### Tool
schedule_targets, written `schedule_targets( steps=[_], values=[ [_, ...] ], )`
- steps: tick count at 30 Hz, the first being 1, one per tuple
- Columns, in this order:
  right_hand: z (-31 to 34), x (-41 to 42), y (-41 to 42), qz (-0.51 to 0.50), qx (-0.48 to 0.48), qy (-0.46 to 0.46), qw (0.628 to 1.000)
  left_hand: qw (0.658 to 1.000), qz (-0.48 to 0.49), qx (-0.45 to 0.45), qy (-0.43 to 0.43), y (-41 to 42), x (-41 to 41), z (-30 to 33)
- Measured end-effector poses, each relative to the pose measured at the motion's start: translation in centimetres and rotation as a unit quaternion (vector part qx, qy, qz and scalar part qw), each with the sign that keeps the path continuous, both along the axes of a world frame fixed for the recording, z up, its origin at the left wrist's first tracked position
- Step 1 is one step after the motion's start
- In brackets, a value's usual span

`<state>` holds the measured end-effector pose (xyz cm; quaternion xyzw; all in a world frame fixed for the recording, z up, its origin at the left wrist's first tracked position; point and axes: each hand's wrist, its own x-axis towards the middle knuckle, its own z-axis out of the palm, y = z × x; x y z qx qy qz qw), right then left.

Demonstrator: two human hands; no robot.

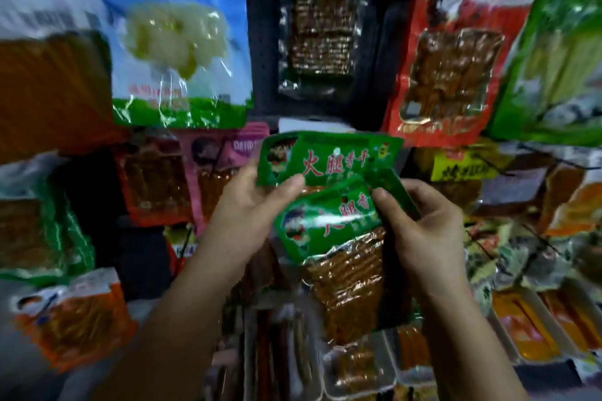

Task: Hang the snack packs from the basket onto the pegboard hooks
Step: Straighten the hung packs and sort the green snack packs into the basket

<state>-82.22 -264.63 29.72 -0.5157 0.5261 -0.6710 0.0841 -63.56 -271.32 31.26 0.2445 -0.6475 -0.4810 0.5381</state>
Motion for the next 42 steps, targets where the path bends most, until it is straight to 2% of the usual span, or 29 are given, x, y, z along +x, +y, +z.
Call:
schedule_targets(
  steps=[4, 10, 13, 16, 18, 21, 23, 28, 33, 39, 42],
  values=[
    [2.1, 0.7, -1.2, -0.033, -0.024, 0.06, 0.997, 0.997, 0.063, -0.036, -0.016, -2.9, -1.0, 3.9],
    [6.4, -0.9, -4.7, -0.093, -0.108, 0.075, 0.987, 0.982, 0.143, -0.126, 0.015, -6.2, -3.2, 7.9],
    [10.1, -2.1, -6.2, -0.115, -0.146, 0.069, 0.98, 0.962, 0.191, -0.193, 0.018, -7.7, -3.8, 10.4],
    [13.9, -3.1, -7.5, -0.071, -0.157, 0.063, 0.983, 0.935, 0.227, -0.274, 0.0, -8.7, -4.5, 13.2],
    [16.1, -3.5, -8.1, -0.032, -0.124, 0.078, 0.989, 0.925, 0.239, -0.296, -0.004, -9.0, -5.1, 15.1],
    [18.3, -4.3, -8.9, 0.066, -0.104, 0.099, 0.988, 0.933, 0.219, -0.284, 0.023, -9.8, -6.1, 17.5],
    [19.2, -4.9, -9.4, 0.077, -0.117, 0.102, 0.985, 0.942, 0.193, -0.272, 0.037, -10.5, -6.6, 18.9],
    [20.5, -5.9, -10.5, -0.01, -0.204, 0.121, 0.971, 0.947, 0.141, -0.289, 0.02, -10.8, -7.6, 22.1],
    [21.7, -5.9, -10.6, -0.074, -0.292, 0.137, 0.944, 0.925, 0.136, -0.354, 0.02, -10.2, -8.2, 24.7],
    [22.8, -5.8, -10.7, -0.197, -0.285, 0.144, 0.927, 0.886, 0.224, -0.404, 0.035, -10.1, -9.7, 26.5],
    [23.3, -5.8, -10.8, -0.233, -0.258, 0.161, 0.924, 0.886, 0.235, -0.398, 0.029, -10.6, -10.2, 26.9]
  ],
)
